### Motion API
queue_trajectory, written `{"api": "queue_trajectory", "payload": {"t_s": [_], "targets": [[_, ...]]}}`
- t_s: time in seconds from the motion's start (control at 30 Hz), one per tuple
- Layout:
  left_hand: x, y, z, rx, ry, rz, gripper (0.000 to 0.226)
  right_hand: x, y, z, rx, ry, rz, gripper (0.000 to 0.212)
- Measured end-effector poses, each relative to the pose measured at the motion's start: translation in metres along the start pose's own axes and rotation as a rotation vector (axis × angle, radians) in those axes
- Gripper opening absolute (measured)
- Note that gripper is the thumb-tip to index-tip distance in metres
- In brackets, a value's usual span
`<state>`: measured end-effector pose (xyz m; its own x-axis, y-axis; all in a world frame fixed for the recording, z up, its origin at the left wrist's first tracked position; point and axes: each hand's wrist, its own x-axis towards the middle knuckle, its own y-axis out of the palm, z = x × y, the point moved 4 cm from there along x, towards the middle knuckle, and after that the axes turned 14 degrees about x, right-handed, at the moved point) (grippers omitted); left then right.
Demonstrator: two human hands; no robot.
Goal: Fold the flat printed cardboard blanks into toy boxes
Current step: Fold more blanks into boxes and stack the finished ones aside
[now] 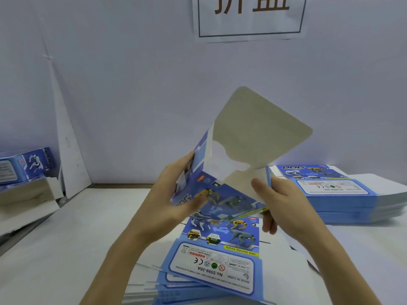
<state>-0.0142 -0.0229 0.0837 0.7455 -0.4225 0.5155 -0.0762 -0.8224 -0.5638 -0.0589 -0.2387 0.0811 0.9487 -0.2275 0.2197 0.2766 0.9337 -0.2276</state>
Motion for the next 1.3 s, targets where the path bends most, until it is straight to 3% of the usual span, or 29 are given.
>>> {"api": "queue_trajectory", "payload": {"t_s": [0.13,0.33,0.57,0.73,0.87,0.97,1.03,1.13,1.23,1.3], "targets": [[0.004,0.004,-0.006,-0.376,-0.148,0.055,0.067,-0.002,-0.001,0.007,-0.115,-0.098,-0.089,0.036],[0.002,0.009,-0.012,-0.398,-0.2,0.003,0.056,-0.007,0.002,0.014,-0.209,-0.122,-0.04,0.035],[-0.001,0.008,-0.007,-0.488,-0.337,-0.002,0.062,-0.009,0.01,0.015,-0.26,-0.133,-0.009,0.035],[-0.001,0.005,-0.007,-0.473,-0.332,0.01,0.066,-0.01,0.013,0.016,-0.259,-0.136,-0.01,0.034],[-0.001,0.0,-0.004,-0.496,-0.363,0.011,0.054,-0.009,0.014,0.014,-0.237,-0.135,-0.012,0.035],[-0.001,-0.002,0.001,-0.518,-0.388,0.009,0.062,-0.01,0.016,0.014,-0.229,-0.143,-0.013,0.038],[-0.001,0.001,0.001,-0.496,-0.408,0.003,0.059,-0.01,0.018,0.015,-0.228,-0.144,-0.01,0.037],[-0.001,0.006,0.004,-0.34,-0.473,-0.11,0.028,-0.011,0.023,0.017,-0.253,-0.156,-0.002,0.036],[0.0,0.006,0.005,-0.117,-0.5,-0.133,0.038,-0.012,0.025,0.017,-0.268,-0.162,-0.008,0.033],[0.0,0.003,0.004,0.028,-0.486,-0.143,0.033,-0.012,0.025,0.017,-0.293,-0.168,-0.012,0.034]]}}
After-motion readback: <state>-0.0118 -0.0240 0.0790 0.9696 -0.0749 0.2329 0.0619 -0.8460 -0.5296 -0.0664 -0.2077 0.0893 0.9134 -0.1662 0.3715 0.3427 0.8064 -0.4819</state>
